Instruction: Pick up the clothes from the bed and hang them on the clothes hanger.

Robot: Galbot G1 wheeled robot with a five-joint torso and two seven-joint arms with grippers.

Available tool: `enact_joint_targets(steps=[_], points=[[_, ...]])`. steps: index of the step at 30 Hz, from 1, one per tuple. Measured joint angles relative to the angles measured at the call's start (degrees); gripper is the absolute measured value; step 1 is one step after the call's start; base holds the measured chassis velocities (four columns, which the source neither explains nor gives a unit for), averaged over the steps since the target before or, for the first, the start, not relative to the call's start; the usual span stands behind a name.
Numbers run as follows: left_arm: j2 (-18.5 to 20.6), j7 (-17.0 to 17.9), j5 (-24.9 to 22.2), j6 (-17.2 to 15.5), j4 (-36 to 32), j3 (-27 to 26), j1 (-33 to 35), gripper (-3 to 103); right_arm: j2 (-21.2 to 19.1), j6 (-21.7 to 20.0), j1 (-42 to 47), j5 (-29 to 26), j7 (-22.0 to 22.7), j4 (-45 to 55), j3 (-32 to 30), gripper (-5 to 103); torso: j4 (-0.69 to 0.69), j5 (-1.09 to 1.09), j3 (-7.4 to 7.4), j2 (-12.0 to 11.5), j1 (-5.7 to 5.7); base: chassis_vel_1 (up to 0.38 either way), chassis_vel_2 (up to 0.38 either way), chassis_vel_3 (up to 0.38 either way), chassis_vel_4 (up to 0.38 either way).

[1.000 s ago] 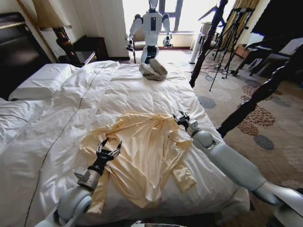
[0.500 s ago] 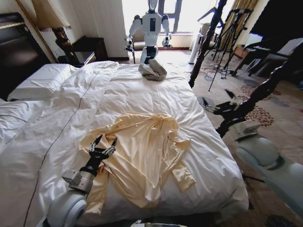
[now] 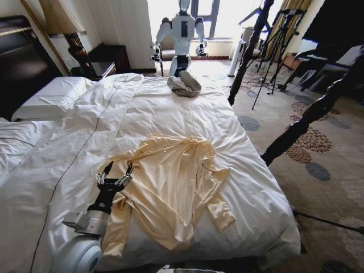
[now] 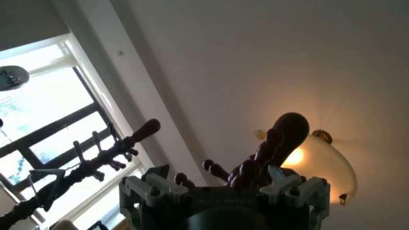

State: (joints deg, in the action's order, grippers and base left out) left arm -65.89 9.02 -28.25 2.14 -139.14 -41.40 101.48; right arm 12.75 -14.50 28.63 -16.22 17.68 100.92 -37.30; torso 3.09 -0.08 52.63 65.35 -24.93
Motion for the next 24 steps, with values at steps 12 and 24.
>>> enact_joint_targets(steps=[12,24], points=[[1.9,0.8,-1.2,0.0,0.9,0.0,-1.3,82,10.6,-0.5,36.9,12.0,-22.1,1.6,-44.2,100,-0.04,0.14,0.0,0.0,0.03,0.0,0.0,0.0,0.0],[2.9,0.8,-1.0,-0.3,0.8,1.0,-1.3,82,10.5,1.8,33.3,14.6,-14.8,-5.5,-32.2,100,0.04,0.0,-0.01,0.0,0.02,0.0,0.0,0.0,0.0]])
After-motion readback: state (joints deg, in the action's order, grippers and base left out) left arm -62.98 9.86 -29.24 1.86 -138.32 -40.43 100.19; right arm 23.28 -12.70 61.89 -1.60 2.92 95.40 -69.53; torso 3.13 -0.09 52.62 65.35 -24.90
